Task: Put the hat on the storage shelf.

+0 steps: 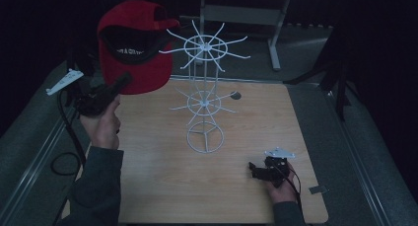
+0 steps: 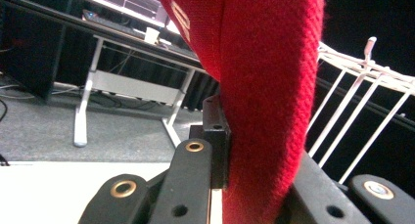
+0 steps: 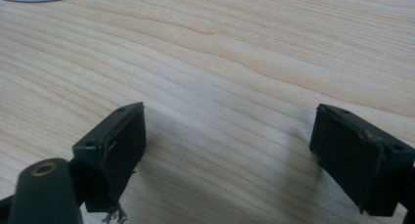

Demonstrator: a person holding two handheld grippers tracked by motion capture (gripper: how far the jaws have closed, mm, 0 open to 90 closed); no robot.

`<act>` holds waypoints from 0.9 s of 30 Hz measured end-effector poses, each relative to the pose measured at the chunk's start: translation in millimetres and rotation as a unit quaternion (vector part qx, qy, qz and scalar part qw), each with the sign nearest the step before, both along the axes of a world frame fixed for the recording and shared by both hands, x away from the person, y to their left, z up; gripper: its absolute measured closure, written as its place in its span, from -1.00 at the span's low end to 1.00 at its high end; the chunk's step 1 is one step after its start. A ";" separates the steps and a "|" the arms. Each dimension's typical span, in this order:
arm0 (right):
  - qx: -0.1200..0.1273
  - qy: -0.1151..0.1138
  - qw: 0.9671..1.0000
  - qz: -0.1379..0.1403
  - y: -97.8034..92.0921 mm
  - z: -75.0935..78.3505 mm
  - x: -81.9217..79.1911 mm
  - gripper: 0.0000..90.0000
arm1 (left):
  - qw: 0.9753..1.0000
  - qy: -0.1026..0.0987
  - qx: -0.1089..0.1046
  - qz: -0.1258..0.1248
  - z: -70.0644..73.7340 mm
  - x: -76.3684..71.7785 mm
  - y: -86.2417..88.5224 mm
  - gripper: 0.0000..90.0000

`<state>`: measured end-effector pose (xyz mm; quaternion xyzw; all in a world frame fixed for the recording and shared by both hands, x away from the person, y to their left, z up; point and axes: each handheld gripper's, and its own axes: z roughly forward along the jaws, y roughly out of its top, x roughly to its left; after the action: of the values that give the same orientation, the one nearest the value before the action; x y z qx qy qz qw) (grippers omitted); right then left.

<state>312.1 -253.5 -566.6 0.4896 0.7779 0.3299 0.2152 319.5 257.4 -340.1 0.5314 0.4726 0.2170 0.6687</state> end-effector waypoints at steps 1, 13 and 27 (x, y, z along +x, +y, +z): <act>0.000 0.000 1.000 0.000 0.0 0.0 0.0 -0.70 | 1.000 0.000 0.000 0.000 0.0 -0.3 0.0 0.90; 0.000 0.000 1.000 0.000 0.0 0.0 0.0 -0.70 | 1.000 -0.010 0.006 -0.009 0.5 -4.9 -1.6 0.90; 0.000 0.000 1.000 0.000 0.0 0.0 0.0 -0.70 | 1.000 -0.016 0.009 -0.014 -7.1 -12.1 -0.4 0.90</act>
<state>312.1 -253.5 -566.6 0.4896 0.7780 0.3299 0.2152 307.4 257.0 -347.2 0.5405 0.4522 0.2203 0.6745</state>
